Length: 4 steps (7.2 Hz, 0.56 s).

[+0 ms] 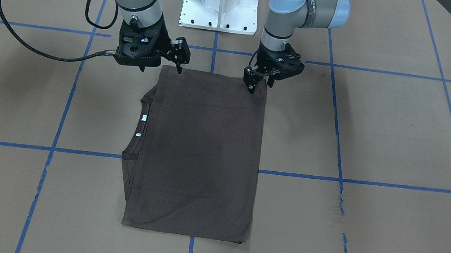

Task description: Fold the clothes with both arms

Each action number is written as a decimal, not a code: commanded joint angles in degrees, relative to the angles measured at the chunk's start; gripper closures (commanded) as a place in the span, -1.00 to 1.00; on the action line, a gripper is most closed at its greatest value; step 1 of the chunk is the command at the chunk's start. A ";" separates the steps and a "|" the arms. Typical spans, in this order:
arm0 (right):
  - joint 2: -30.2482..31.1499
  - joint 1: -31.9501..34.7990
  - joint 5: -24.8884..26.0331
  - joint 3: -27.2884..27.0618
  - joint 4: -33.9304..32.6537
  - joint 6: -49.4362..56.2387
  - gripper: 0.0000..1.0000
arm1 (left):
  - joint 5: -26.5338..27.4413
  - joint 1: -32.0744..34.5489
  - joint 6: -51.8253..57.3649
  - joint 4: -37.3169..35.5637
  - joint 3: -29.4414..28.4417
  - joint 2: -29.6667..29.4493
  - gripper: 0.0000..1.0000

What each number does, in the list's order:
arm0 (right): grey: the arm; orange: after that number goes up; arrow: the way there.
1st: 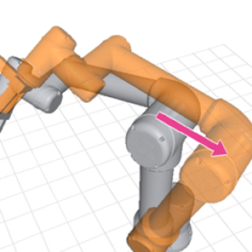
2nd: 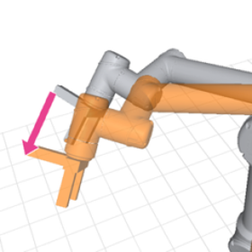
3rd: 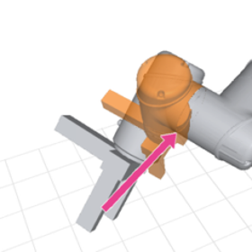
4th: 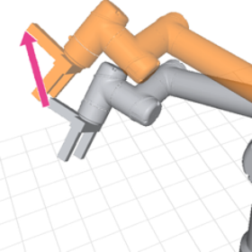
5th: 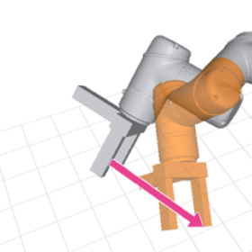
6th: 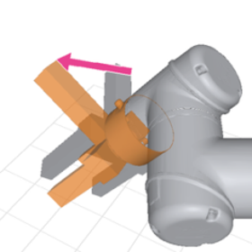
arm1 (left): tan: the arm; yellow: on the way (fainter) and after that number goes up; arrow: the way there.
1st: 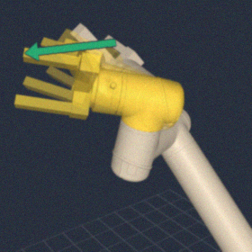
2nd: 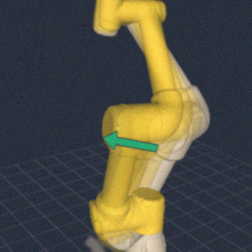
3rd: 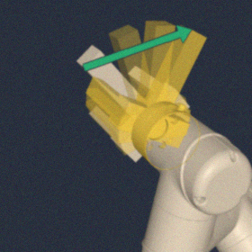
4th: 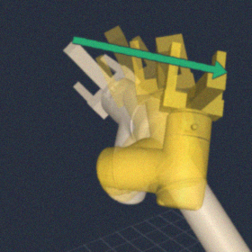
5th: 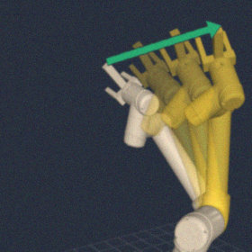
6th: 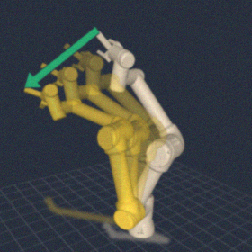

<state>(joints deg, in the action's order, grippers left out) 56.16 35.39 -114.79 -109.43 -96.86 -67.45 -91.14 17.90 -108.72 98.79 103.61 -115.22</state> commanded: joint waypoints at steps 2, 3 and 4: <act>0.00 0.12 0.00 0.00 0.00 0.12 -1.00 | -0.09 -0.50 0.00 0.00 0.01 -0.09 -0.43; 0.00 0.12 -0.09 0.00 0.00 0.12 -1.00 | -0.09 -0.50 0.00 0.08 0.10 -0.18 -0.03; 0.00 0.12 -0.09 0.00 0.00 0.12 -1.00 | -0.09 -0.50 0.00 0.00 0.19 -0.18 0.49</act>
<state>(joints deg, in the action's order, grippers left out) 56.16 35.49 -114.84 -109.42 -96.86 -67.33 -91.23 17.43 -108.72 98.83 103.72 -115.37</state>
